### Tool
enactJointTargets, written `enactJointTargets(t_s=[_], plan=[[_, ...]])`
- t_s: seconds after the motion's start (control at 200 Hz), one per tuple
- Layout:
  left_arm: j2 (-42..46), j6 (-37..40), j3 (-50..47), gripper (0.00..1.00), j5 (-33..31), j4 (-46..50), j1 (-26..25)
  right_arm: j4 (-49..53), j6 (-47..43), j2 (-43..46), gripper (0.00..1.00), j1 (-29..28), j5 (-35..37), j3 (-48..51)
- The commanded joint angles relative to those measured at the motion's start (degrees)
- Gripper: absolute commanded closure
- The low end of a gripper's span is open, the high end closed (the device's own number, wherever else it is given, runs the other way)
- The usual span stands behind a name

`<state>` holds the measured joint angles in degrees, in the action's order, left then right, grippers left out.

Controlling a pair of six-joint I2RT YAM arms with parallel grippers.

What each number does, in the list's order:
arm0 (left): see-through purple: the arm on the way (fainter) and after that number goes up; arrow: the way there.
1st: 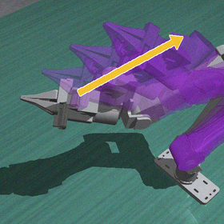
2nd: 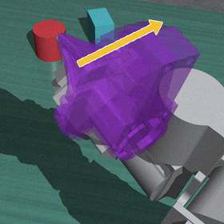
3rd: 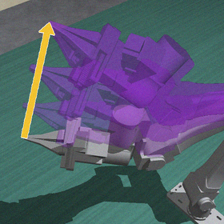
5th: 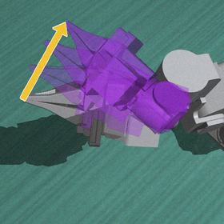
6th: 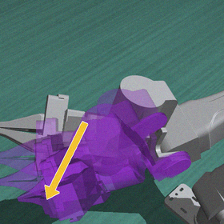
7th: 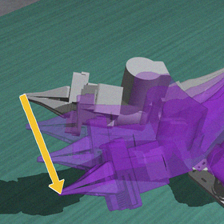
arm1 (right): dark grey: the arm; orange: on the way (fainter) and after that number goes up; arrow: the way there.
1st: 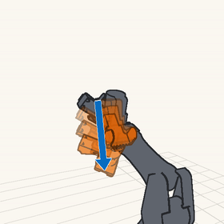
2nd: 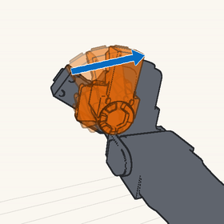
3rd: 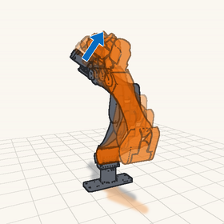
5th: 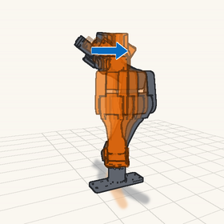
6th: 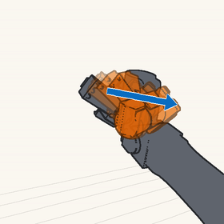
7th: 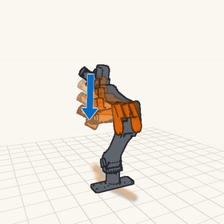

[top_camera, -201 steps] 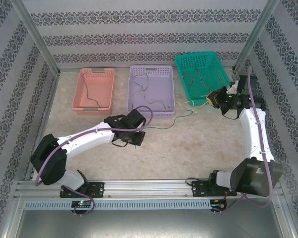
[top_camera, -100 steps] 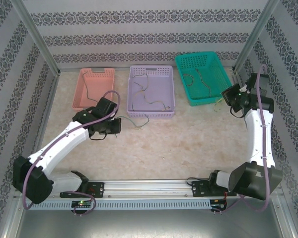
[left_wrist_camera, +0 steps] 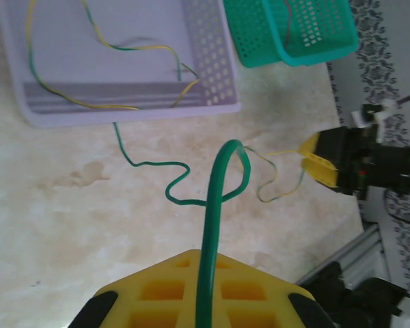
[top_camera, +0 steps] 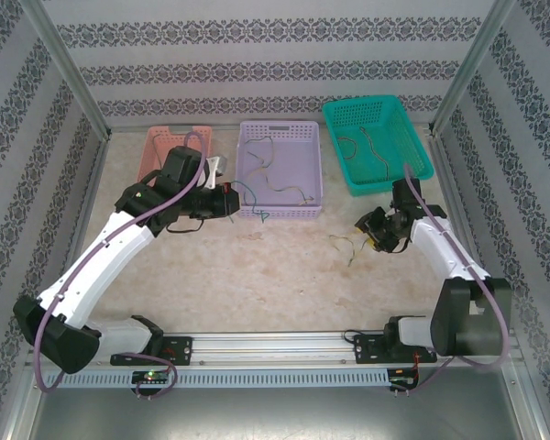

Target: Untangle the cables

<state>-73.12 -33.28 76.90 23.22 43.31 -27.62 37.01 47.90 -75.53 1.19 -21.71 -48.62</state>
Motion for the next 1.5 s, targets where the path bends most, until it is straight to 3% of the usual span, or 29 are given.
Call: enactJointTargets(t_s=[0.0,0.205,0.465,0.624,0.849,1.129,1.494], plan=[[-2.28,-1.44,2.40,1.00,7.67,-2.68,0.66,0.20,-1.18,2.11,0.48,-1.47,-0.04,-3.58],[-6.94,-1.05,3.76,1.00,18.48,2.03,0.55,5.51,-2.33,4.45,0.43,-6.28,2.46,-10.91],[-7.19,3.86,-1.69,1.00,19.48,16.77,-4.13,7.79,-1.81,2.95,0.38,-13.45,5.80,-10.80],[-3.47,-0.62,-7.91,1.00,18.86,9.80,-5.82,4.24,0.33,6.16,0.35,-16.21,6.51,-7.57],[-6.71,-4.08,-8.60,1.00,16.37,0.85,-5.79,2.84,2.81,9.58,0.31,-18.42,5.61,-3.79],[-11.82,0.91,-2.88,1.00,17.51,2.97,-5.79,-2.62,4.63,10.99,0.24,-18.78,1.51,0.17],[-12.92,4.04,-1.71,1.00,20.88,3.83,-5.92,-6.95,1.85,1.99,0.26,-18.72,-1.35,-1.38]])
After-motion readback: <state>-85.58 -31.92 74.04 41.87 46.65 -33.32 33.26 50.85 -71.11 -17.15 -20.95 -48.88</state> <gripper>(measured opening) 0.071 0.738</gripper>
